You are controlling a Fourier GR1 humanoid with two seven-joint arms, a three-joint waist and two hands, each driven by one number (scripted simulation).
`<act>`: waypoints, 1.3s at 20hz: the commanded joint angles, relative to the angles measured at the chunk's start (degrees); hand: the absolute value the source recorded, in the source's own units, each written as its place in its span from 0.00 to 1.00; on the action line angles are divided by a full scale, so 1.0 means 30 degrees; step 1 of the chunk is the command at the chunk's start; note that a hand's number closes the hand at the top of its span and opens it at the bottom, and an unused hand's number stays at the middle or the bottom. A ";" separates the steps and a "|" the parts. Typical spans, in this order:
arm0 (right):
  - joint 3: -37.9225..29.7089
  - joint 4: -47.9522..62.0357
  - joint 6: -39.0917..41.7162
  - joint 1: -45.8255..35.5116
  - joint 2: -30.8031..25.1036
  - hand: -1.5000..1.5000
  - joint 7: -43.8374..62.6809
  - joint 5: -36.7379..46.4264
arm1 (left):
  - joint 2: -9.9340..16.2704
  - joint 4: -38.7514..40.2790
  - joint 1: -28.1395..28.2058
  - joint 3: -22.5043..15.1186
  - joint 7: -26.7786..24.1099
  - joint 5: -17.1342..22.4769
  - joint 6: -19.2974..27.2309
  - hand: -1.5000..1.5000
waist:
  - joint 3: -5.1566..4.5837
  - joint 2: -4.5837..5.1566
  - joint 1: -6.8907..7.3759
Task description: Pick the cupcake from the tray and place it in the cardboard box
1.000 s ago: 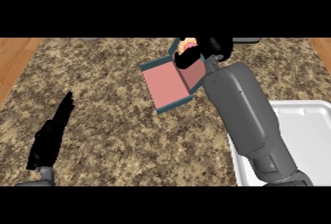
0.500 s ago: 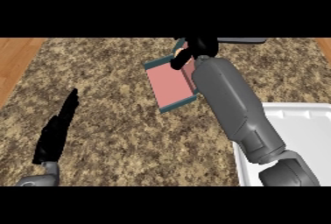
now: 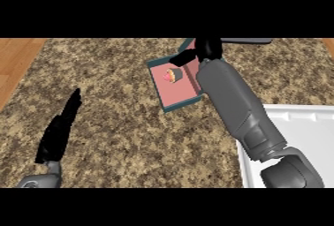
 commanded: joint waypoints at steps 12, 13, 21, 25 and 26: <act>-0.5727 -0.3681 -0.2375 0.2363 -0.1534 0.00 -0.6020 -0.6473 | 0.0458 0.0272 0.1418 0.1092 -0.0894 0.0720 -0.0296 0.50 | -0.0007 -0.0405 -0.1178; -0.6039 -0.3619 -0.3264 0.2148 -0.2084 0.00 -0.5989 -0.6401 | 0.0587 -0.0732 0.1029 0.0962 0.0371 0.0610 -0.0352 0.50 | 0.0003 -0.0395 -0.1086; -0.7182 -0.6935 0.1594 0.5999 -0.6011 0.00 -0.5806 -0.8841 | -0.0071 -0.0553 0.1509 0.0670 -0.0055 0.0060 0.0340 0.50 | -0.0008 -0.0555 -0.1522; -0.6828 -0.9850 0.3896 0.9072 -0.6844 0.00 -0.5612 -0.9643 | -0.0135 -0.0909 0.1883 0.0655 -0.0123 -0.0221 0.0571 0.50 | -0.0013 -0.0571 -0.1592; -0.7221 -0.8874 0.4999 0.8824 -0.8259 0.00 -0.5863 -0.9861 | 0.0319 -0.0834 0.1693 0.1032 -0.0056 0.0459 -0.0179 0.50 | -0.0008 -0.0504 -0.1454</act>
